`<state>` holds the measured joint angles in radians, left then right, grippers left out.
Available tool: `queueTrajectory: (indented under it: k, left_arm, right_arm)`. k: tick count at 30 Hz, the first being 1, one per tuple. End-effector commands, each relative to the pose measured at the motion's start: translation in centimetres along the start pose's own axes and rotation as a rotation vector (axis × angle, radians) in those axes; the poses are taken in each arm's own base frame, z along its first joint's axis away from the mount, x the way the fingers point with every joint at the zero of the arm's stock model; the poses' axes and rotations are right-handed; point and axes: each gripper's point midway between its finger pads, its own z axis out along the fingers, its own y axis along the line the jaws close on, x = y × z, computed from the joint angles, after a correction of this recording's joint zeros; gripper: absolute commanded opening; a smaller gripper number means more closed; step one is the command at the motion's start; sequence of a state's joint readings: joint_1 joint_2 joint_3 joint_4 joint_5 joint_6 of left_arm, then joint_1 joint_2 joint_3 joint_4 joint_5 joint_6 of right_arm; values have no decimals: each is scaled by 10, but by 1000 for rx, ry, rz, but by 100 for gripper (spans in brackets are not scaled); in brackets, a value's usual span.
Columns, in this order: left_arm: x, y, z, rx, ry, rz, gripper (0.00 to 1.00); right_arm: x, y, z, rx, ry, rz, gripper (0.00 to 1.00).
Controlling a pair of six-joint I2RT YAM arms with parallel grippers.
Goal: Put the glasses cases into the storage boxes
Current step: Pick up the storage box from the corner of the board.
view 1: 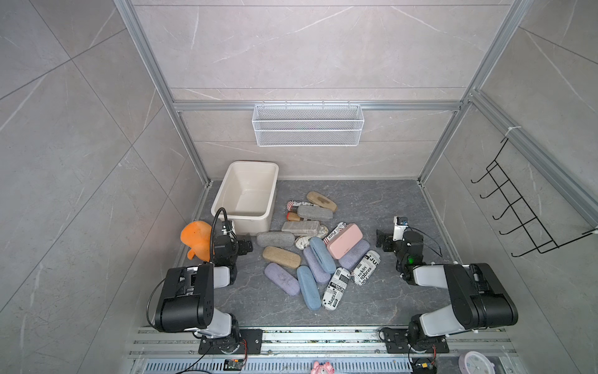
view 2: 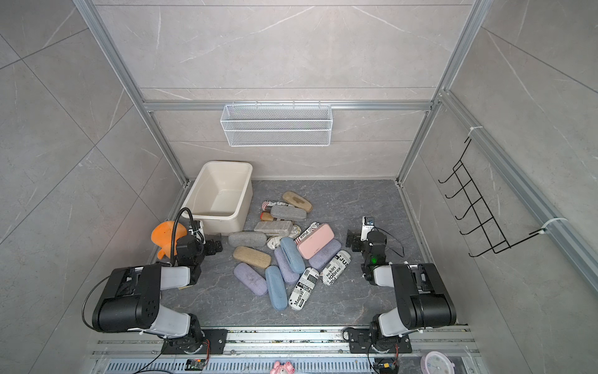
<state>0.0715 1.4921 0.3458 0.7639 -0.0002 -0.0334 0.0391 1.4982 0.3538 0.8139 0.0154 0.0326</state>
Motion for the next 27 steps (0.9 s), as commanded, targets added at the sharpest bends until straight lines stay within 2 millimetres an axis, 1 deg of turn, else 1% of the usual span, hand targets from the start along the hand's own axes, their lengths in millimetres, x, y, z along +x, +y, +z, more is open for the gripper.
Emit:
queueTrajectory:
  k: [1,13,17,18,22,24,26,27]
  left_arm:
    - [-24,1,3,-14,-71,29,100]
    - [-24,0,3,-7,-73,25,100]
    - [-27,1,1,-12,-84,25,100]
    - [-29,-1,-2,-3,-76,28,100]
    - [-47,-3,-19,0,-46,34,100]
    - [-53,-1,-27,-9,-40,-9,100]
    - [-59,-6,-38,13,-52,-43,100]
    - [-61,-7,-44,17,-61,-49,100]
  right_arm:
    - [-13,1,3,6,-38,-9,100]
    - [-13,-1,2,10,-40,-3,100]
    - [-13,0,3,8,-39,-4,100]
    - [-13,0,2,8,-41,-4,100]
    - [-13,-1,2,9,-41,-5,100]
    - [-15,-2,2,19,-37,-3,100]
    - [-20,-3,4,29,-4,-3,100]
    - [-21,-4,7,38,48,-3,100]
